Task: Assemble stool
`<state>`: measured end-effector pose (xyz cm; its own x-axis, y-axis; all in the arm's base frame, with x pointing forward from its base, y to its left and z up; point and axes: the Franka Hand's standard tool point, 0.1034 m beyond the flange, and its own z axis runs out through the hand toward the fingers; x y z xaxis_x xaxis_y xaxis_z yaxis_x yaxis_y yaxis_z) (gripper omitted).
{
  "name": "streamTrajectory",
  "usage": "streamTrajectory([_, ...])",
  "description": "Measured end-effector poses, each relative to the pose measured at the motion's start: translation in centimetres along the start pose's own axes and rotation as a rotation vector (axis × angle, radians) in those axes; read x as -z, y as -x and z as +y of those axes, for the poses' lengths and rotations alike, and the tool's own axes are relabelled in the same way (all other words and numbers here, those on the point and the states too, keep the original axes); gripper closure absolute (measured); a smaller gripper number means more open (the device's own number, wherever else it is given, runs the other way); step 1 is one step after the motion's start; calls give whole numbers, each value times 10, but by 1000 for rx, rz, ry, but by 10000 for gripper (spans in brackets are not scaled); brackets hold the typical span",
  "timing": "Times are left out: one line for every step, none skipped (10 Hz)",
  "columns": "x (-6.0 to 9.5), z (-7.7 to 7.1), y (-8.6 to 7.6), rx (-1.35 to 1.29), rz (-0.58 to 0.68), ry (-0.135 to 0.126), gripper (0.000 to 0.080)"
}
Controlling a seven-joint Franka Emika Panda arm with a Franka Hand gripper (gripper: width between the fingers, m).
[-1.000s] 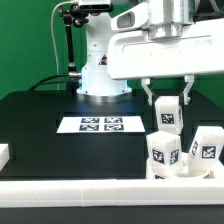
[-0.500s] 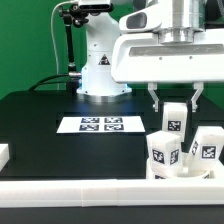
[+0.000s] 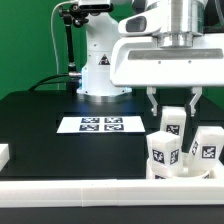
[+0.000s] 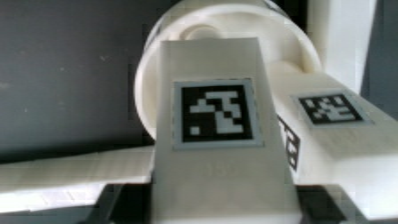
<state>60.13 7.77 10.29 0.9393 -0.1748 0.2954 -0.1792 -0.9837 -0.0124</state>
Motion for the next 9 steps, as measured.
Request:
streamTrajectory([0,1,0,-1,-1,1,459])
streamTrajectory([-1,1,1,-1,-3,2,459])
streamTrajectory([-2,2,2,-1,-5,3,459])
streamTrajectory([-3,2,3,0,-6,4,459])
streamTrajectory([-5,2,4,1,-8,6,459])
streamTrajectory([-8,2,6,2,-10,8,459])
streamTrajectory([-10,2,8,5,-9,9,459])
streamTrajectory([-13,2,10,9,0,10,459])
streamTrajectory([-13,1,9,11,20,8,459])
